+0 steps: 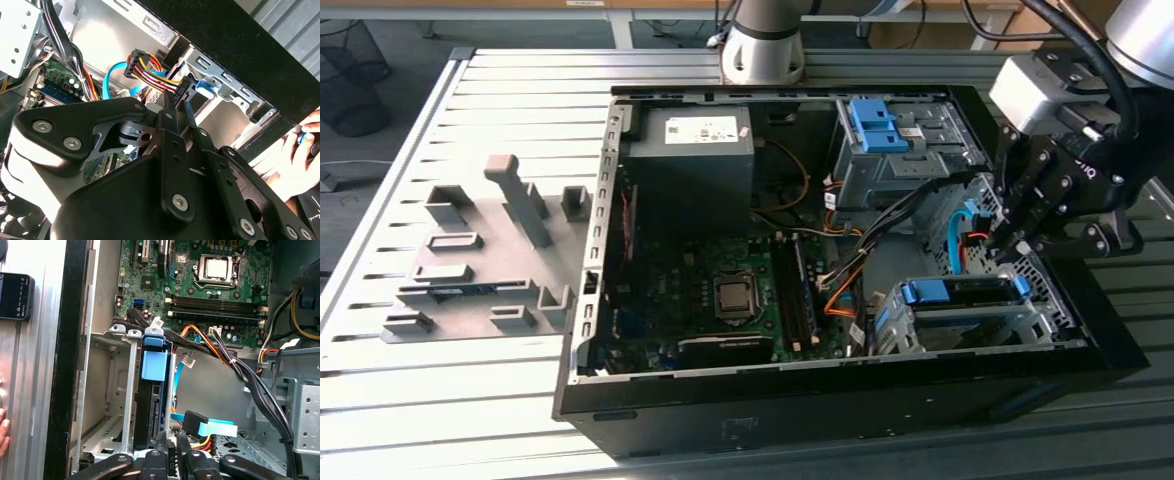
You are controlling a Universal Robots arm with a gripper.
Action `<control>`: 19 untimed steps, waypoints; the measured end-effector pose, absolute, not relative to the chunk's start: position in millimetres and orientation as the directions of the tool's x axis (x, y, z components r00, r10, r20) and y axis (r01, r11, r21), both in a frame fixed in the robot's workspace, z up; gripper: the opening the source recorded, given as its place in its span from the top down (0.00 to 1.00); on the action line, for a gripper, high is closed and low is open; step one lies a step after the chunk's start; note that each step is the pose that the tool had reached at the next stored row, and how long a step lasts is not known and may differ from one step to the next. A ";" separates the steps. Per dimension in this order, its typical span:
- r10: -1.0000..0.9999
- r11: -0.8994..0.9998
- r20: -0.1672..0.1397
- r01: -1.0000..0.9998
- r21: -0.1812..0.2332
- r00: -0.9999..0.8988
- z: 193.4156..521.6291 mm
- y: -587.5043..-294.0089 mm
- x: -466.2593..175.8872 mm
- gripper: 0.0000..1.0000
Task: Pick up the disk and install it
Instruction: 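Insert the first disk wire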
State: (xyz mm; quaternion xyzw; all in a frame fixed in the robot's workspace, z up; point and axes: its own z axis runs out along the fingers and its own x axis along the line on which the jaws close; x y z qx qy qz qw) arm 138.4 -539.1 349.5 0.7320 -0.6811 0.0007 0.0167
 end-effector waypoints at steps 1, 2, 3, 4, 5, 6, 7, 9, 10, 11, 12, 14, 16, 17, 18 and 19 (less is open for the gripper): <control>-0.997 -0.072 0.024 -0.997 0.024 0.072 349.5 -539.1 138.4 0.78; -0.997 -0.072 0.024 -0.997 0.024 0.072 349.5 -539.1 138.4 0.78; -0.997 -0.072 0.024 -0.997 0.024 0.072 349.4 -539.1 138.4 0.79; -0.997 -0.072 0.024 -0.997 0.024 0.072 349.5 -539.1 138.4 0.79; -0.997 -0.072 0.024 -0.997 0.024 0.072 349.5 -539.1 138.4 0.79; -0.997 -0.072 0.024 -0.997 0.024 0.072 349.4 -539.1 138.4 0.84; -0.997 -0.072 0.024 -0.997 0.024 0.072 349.4 -539.1 138.4 0.84; -0.997 -0.072 0.024 -0.997 0.024 0.072 349.4 -539.1 138.4 0.84; -0.997 -0.072 0.024 -0.997 0.024 0.072 349.4 -539.1 138.4 0.84; -0.997 -0.072 0.024 -0.997 0.024 0.072 349.4 -539.1 138.4 0.84; -0.997 -0.072 0.024 -0.997 0.024 0.072 349.4 -539.1 138.4 0.84; -0.997 -0.072 0.024 -0.997 0.024 0.072 349.4 -539.1 138.4 0.84; -0.997 -0.072 0.024 -0.997 0.023 0.072 349.4 -539.1 138.4 0.84; -0.997 -0.072 0.024 -0.997 0.023 0.072 349.4 -539.1 138.4 0.84; -0.997 -0.072 0.024 -0.997 0.023 0.072 349.4 -539.1 138.4 0.84; -0.997 -0.072 0.024 -0.997 0.023 0.072 349.3 -539.1 138.2 0.84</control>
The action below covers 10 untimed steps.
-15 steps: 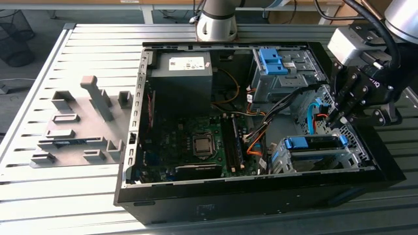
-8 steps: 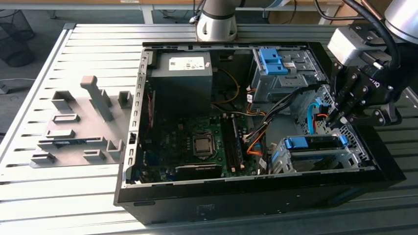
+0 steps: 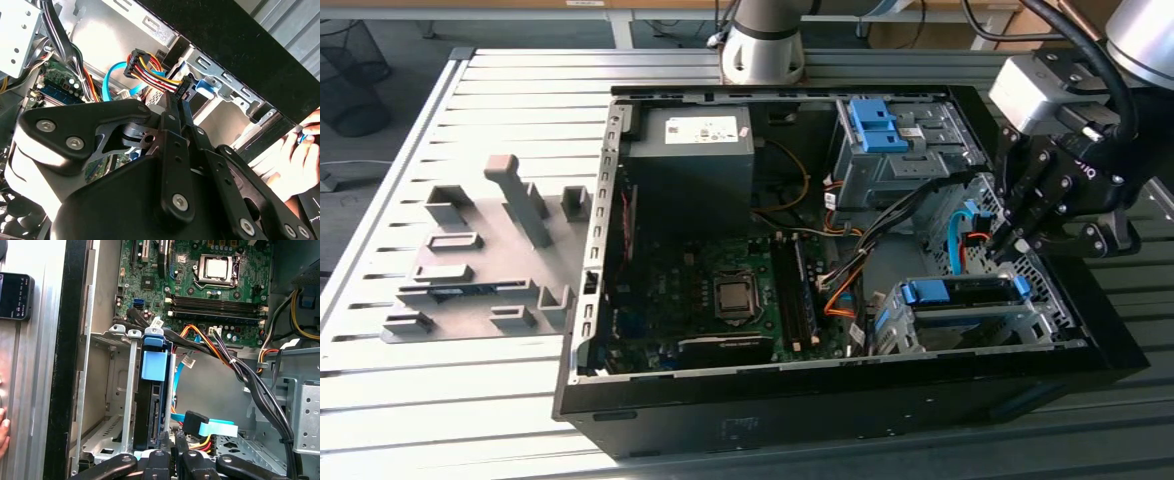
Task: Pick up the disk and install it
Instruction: 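Insert the first disk wire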
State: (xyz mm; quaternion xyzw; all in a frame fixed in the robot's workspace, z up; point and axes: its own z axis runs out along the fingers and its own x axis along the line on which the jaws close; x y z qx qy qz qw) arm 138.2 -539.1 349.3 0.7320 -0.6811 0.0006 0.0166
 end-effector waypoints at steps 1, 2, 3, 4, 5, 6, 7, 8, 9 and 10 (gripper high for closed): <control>-0.997 -0.072 0.023 -0.997 0.023 0.072 349.3 -539.1 137.9 0.84; -0.997 -0.072 0.023 -0.997 0.023 0.072 349.2 -539.2 137.4 0.84; -0.997 -0.072 0.024 -0.997 0.023 0.072 349.2 -539.2 136.4 0.84; -0.997 -0.072 0.023 -0.997 0.023 0.073 349.2 -539.6 134.9 0.84; -0.997 -0.072 0.023 -0.997 0.022 0.073 349.2 -539.9 133.6 0.84; -0.997 -0.072 0.023 -0.997 0.022 0.073 349.2 -540.2 132.6 0.84; -0.997 -0.072 0.023 -0.997 0.021 0.073 349.1 -540.9 131.5 0.84; -0.997 -0.072 0.023 -0.997 0.021 0.073 348.8 -542.0 130.3 0.84; -0.997 -0.072 0.023 -0.997 0.020 0.073 348.5 -543.7 129.3 0.84; -0.997 -0.072 0.022 -0.997 0.019 0.073 347.9 -545.6 128.5 0.84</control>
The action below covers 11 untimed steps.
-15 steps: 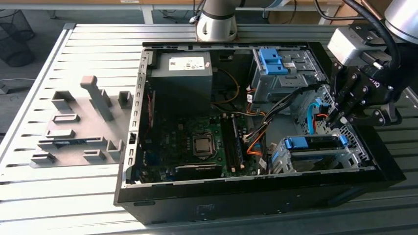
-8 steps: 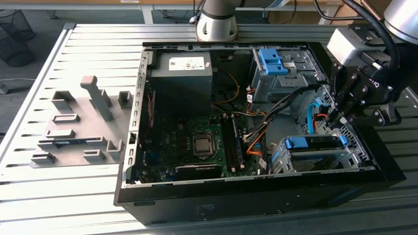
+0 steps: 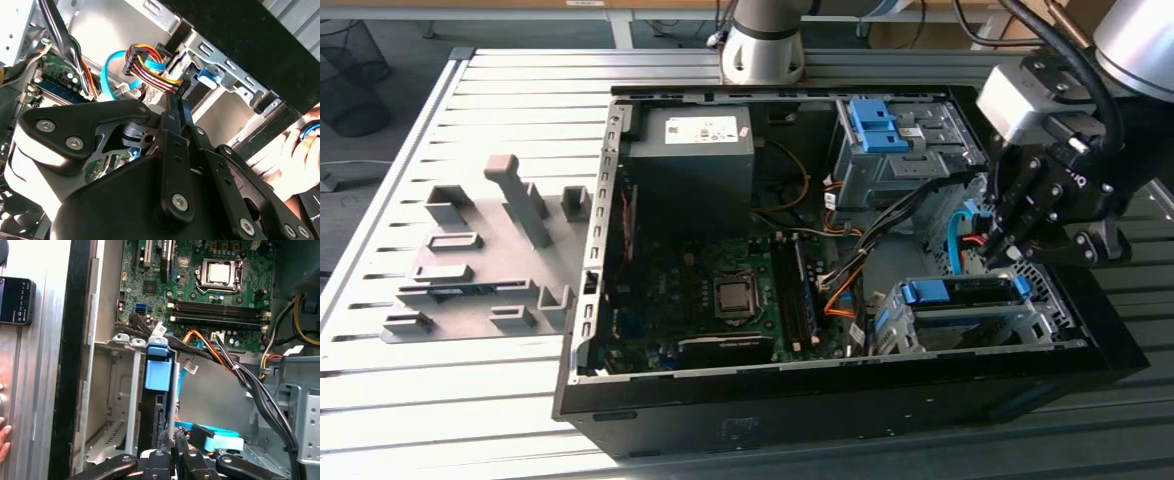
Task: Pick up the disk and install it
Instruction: 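Insert the first disk wire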
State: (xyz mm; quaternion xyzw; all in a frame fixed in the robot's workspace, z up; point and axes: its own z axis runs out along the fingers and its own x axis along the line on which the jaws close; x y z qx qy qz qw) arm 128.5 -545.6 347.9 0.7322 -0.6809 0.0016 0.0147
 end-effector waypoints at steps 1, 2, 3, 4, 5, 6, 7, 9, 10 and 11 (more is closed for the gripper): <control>-0.997 -0.072 0.022 -0.997 0.018 0.073 346.9 -546.9 127.8 0.84; -0.997 -0.072 0.022 -0.997 0.017 0.072 345.5 -547.4 127.5 0.84; -0.997 -0.068 0.022 -0.998 0.015 0.068 344.3 -547.4 127.4 0.84; -0.998 -0.060 0.022 -0.998 0.015 0.061 343.8 -547.4 127.3 0.84; -0.998 -0.053 0.022 -0.998 0.014 0.054 343.6 -547.4 126.7 0.84; -0.999 -0.048 0.022 -0.999 0.014 0.048 343.4 -547.5 125.9 0.84; -0.999 -0.044 0.022 -0.999 0.013 0.045 343.4 -547.4 124.9 0.84; -0.999 -0.044 0.022 -0.999 0.009 0.044 343.4 -547.4 122.4 0.84; -0.999 -0.044 0.022 -0.999 0.004 0.044 343.4 -547.4 121.0 0.84; -0.999 -0.043 0.022 -0.999 0.000 0.043 343.4 -547.5 120.4 0.84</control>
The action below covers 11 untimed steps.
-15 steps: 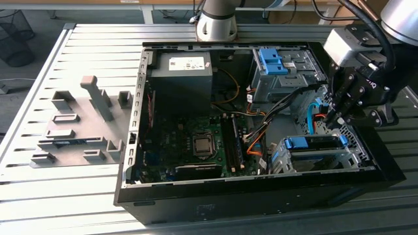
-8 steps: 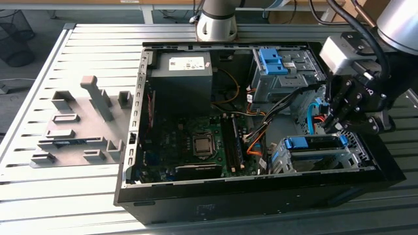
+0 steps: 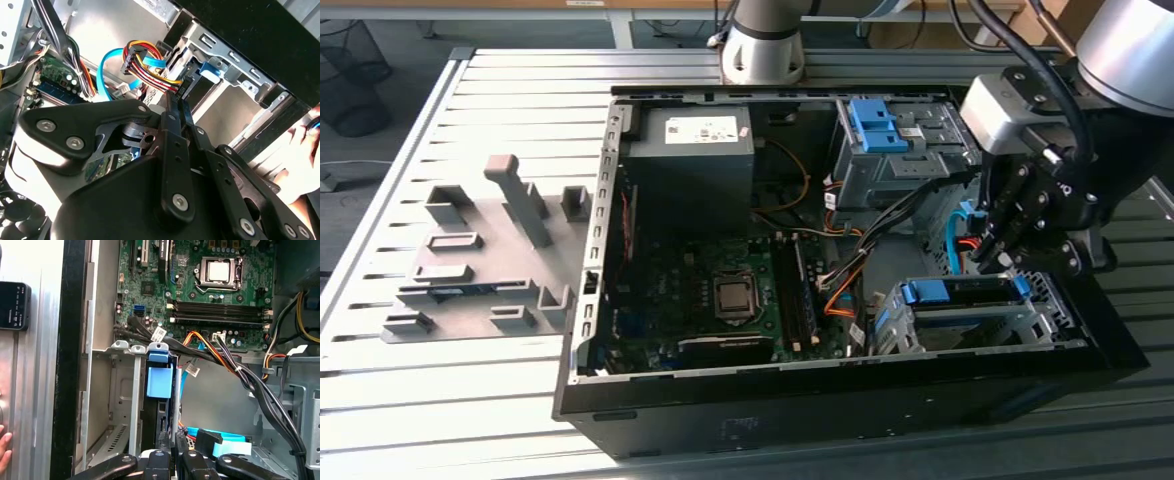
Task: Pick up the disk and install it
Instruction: 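Insert the first disk wire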
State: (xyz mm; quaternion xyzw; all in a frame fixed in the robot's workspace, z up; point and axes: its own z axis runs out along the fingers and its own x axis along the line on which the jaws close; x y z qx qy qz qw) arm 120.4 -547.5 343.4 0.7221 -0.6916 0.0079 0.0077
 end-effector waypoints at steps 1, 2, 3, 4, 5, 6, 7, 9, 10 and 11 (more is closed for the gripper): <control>-0.999 -0.041 0.022 -0.999 -0.001 0.041 343.4 -547.5 120.4 0.84; -0.999 -0.038 0.022 -0.999 -0.002 0.038 343.3 -547.6 120.4 0.84; -0.999 -0.033 0.022 -0.999 -0.002 0.033 343.1 -547.7 120.4 0.84; -0.999 -0.029 0.022 -1.000 -0.003 0.029 343.0 -547.8 120.4 0.84; -0.999 -0.025 0.022 -1.000 -0.003 0.025 342.9 -548.0 120.4 0.84; -0.999 -0.023 0.022 -1.000 -0.003 0.023 342.9 -548.0 120.3 0.84; -0.999 -0.023 0.022 -1.000 -0.003 0.023 342.9 -548.0 120.3 0.84; -1.000 -0.022 0.022 -1.000 -0.003 0.022 342.9 -548.0 120.3 0.84; -1.000 -0.022 0.022 -1.000 -0.003 0.022 342.9 -548.0 120.3 0.84; -1.000 -0.022 0.022 -1.000 -0.003 0.022 342.9 -548.0 120.3 0.84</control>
